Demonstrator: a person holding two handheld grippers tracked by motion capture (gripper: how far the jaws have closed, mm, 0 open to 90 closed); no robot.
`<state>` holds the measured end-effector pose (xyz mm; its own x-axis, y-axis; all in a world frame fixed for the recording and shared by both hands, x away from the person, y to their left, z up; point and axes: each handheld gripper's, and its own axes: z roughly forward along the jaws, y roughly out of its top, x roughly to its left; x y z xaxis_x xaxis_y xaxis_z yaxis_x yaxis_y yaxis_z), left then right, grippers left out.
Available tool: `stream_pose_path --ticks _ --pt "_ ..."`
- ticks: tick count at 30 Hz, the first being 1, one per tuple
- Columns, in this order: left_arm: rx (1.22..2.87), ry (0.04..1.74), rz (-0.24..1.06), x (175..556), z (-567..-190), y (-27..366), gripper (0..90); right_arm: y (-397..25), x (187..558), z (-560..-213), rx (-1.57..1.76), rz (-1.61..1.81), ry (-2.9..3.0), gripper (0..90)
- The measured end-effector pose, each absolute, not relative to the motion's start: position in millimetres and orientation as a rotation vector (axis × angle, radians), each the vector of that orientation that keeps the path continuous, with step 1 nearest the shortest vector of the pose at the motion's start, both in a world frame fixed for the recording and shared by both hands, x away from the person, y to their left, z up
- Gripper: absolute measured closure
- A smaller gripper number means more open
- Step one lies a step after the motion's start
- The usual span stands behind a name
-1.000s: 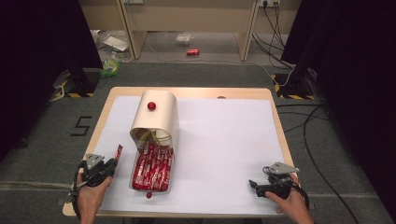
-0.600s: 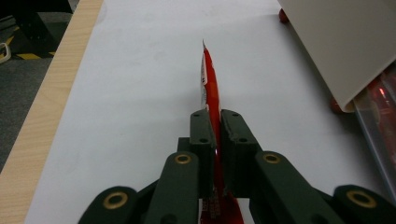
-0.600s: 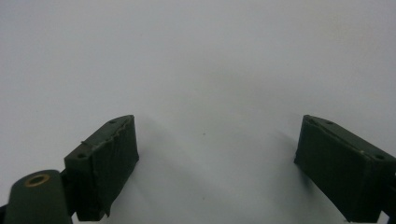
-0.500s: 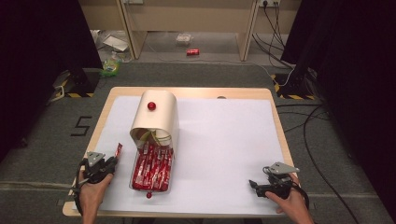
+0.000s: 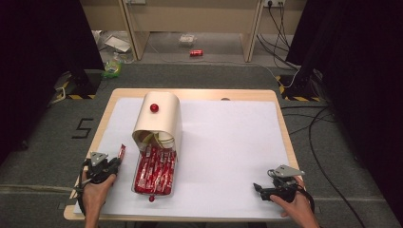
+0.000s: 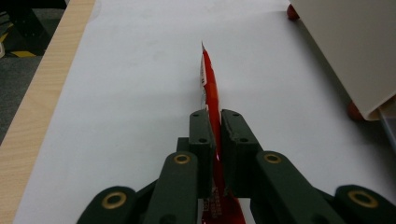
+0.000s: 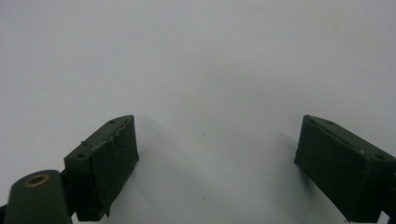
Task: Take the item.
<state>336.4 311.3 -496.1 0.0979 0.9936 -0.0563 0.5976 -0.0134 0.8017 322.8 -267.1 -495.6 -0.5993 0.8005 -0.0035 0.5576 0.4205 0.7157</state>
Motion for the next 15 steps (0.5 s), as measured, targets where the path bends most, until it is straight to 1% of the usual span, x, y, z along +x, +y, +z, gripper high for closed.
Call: stream_pose_path --ticks 6,10,13,15 --pt "1.699 1.575 0.733 338.9 -496.4 309.9 81.5 -267.2 322.8 -495.6 1.167 0.982 2.336 13.1" --pt "1.699 1.575 0.737 338.4 -496.2 309.6 78.2 -267.2 322.9 -495.6 1.164 0.982 2.336 13.1" --pt "1.680 1.575 0.751 337.7 -495.0 310.3 73.5 -267.1 322.7 -495.6 1.166 0.981 2.335 13.1" --pt "1.675 1.574 0.761 336.6 -493.9 310.6 72.6 -267.1 322.8 -495.6 1.166 0.982 2.335 13.1"
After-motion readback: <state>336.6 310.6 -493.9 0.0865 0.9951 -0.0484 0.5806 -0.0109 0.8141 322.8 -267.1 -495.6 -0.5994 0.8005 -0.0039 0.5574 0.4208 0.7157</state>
